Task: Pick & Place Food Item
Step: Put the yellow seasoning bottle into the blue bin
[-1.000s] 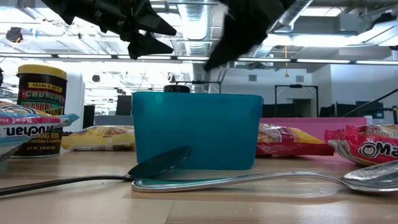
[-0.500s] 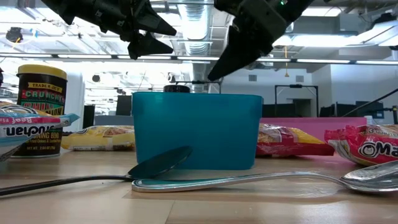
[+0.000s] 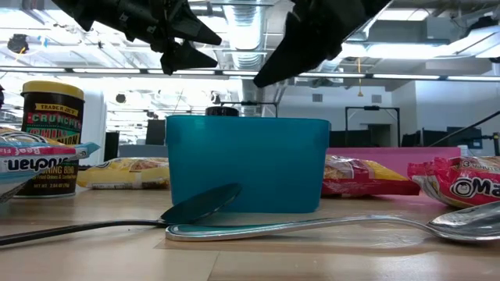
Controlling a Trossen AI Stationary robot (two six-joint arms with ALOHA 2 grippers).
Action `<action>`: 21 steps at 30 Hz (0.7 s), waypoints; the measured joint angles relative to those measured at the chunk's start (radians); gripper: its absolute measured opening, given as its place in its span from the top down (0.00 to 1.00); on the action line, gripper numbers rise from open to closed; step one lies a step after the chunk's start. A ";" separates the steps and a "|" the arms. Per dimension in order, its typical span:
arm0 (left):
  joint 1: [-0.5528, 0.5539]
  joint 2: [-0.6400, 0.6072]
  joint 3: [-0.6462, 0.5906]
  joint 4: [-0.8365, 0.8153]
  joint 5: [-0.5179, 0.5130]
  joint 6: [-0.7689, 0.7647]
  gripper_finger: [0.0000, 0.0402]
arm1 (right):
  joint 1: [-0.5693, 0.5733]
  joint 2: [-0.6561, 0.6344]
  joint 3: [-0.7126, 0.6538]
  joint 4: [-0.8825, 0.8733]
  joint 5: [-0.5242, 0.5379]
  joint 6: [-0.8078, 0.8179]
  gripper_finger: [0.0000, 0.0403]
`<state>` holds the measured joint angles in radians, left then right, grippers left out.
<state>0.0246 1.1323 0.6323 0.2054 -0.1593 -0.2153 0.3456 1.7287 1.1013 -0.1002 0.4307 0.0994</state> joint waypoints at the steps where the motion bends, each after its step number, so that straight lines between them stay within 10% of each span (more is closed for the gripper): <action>1: 0.000 0.000 0.000 0.000 0.000 0.000 0.27 | -0.009 0.000 -0.025 0.049 -0.027 -0.009 1.00; 21: 0.000 0.000 0.000 -0.004 0.000 -0.001 0.27 | -0.068 -0.282 -0.347 0.217 -0.004 0.064 1.00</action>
<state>0.0246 1.1323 0.6323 0.2013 -0.1593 -0.2161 0.2776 1.4465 0.7542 0.1172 0.4266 0.1631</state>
